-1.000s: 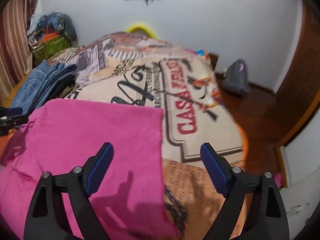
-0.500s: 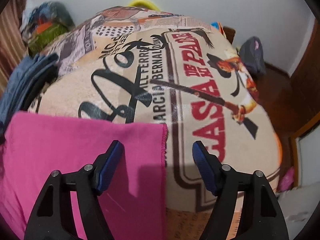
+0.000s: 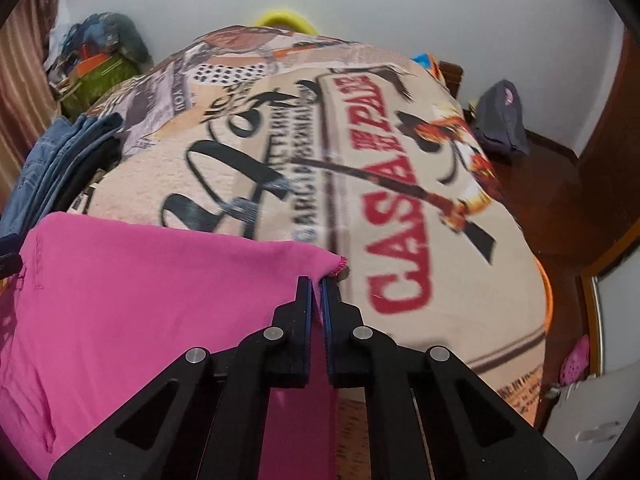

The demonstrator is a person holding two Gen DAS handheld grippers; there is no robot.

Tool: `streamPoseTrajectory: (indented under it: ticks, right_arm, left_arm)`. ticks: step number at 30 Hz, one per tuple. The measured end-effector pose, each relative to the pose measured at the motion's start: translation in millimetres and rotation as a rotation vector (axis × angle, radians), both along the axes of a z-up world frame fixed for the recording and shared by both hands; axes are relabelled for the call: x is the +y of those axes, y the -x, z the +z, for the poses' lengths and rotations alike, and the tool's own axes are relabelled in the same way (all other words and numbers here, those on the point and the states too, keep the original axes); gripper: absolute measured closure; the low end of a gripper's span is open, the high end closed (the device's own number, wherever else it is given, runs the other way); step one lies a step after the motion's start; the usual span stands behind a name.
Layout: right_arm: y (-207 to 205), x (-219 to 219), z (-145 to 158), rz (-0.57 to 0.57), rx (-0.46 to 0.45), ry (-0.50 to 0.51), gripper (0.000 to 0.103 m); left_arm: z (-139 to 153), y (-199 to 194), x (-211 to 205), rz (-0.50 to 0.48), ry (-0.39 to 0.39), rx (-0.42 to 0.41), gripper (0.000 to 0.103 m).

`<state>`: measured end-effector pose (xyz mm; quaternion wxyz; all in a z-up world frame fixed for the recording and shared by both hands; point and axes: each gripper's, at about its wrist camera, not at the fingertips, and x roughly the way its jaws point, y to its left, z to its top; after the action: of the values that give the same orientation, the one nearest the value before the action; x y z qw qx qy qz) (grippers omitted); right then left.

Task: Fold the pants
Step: 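Close the right tool on the pants edge while the left tool grasps the waistband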

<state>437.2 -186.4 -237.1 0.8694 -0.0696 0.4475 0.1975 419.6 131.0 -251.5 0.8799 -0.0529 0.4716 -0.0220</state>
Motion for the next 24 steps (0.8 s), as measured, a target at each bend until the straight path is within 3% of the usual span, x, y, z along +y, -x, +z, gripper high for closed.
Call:
streamPoseTrajectory:
  ticks: [11, 18, 21, 24]
  right_arm:
    - [-2.9, -11.3, 0.1, -0.016, 0.003, -0.058, 0.099]
    - [1.0, -16.3, 8.1, -0.013, -0.001, -0.091, 0.099]
    - [5.1, -19.1, 10.8, -0.009, -0.009, -0.100, 0.098]
    - [8.3, -20.1, 10.9, -0.004, -0.013, -0.091, 0.098]
  left_arm:
    - [-21.5, -51.6, 20.0, -0.026, 0.198, 0.106, 0.051]
    - [-20.5, -49.0, 18.4, -0.060, 0.187, 0.109, 0.049]
    - [-17.6, -41.0, 18.0, -0.065, 0.217, 0.087, 0.042]
    - [-18.0, -37.2, 7.4, -0.119, 0.245, 0.094, 0.019]
